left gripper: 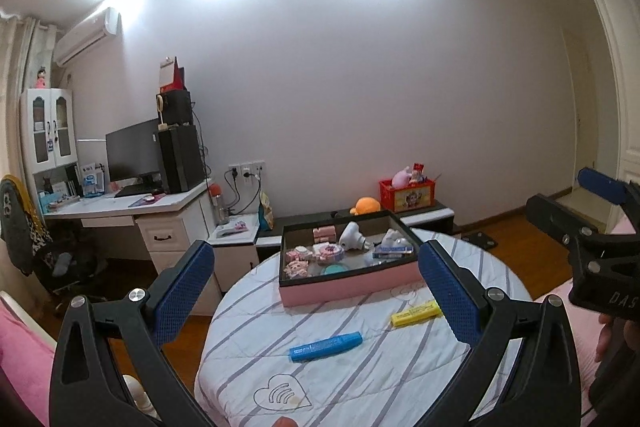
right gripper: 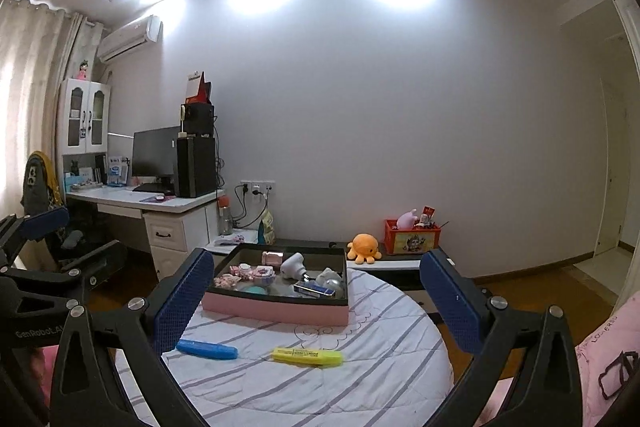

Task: Organize rigid objects
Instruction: 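Withdraw both tools from the pink box back over the bed, then close the left tool on the blue highlighter and lift it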

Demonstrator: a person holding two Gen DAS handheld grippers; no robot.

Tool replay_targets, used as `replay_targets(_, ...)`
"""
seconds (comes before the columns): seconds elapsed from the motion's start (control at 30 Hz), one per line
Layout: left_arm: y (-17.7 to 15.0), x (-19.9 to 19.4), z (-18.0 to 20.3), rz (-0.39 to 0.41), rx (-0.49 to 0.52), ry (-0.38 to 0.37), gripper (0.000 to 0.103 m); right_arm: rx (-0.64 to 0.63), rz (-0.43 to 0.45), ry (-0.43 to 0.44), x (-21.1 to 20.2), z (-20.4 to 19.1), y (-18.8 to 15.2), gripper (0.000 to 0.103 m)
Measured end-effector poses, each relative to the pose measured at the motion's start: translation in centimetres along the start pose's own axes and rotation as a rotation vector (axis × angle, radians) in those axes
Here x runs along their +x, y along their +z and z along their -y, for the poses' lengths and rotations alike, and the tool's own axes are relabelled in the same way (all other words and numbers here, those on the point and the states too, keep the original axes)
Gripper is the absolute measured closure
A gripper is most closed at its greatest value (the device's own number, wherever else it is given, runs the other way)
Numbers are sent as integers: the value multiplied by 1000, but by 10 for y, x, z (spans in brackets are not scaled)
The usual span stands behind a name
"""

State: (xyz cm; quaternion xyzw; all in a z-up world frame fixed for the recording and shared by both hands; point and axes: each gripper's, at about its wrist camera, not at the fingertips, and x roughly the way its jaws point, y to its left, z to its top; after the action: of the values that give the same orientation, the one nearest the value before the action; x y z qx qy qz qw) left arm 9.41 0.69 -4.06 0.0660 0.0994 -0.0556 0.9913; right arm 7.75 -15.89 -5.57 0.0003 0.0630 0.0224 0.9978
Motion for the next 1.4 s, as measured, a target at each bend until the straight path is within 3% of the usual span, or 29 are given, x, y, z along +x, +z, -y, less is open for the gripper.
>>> replay_targets(0.2, -20, 34, -8, -97, 19, -13, 0, 13, -59, -9, 23, 13, -14, 0)
replay_targets(0.6, -114, 157, -18, -454, 101, -76, 0, 58, -228, -49, 104, 53, -52, 0)
replay_targets(0.83, -147, 209, -12, -584, 202, -114, 0, 64, -318, -20, 155, 62, -68, 0)
replay_targets(0.97, -148, 229, -16, -630, 128, -173, 1, 54, -352, -8, 180, 66, -74, 0)
replay_targets(1.0, -149, 234, -19, -655, 92, -185, 6, 51, -364, -5, 189, 68, -75, 0)
replay_targets(1.07, -148, 238, -25, -658, 13, -205, 25, 43, -383, -2, 201, 68, -76, 0)
replay_targets(1.1, -148, 238, -27, -654, -4, -186, 40, 39, -393, 0, 208, 69, -76, 0)
replay_targets(1.13, -147, 239, -28, -649, -8, -155, 47, 34, -407, -1, 215, 70, -77, 0)
replay_targets(1.17, -146, 239, -28, -647, -14, -152, 49, 33, -416, 1, 221, 70, -77, 0)
replay_targets(1.23, -146, 240, -33, -642, -40, -131, 63, 33, -440, 0, 235, 71, -78, 0)
replay_targets(1.4, -148, 239, -54, -637, -72, -25, 69, 13, -500, -2, 269, 69, -78, 0)
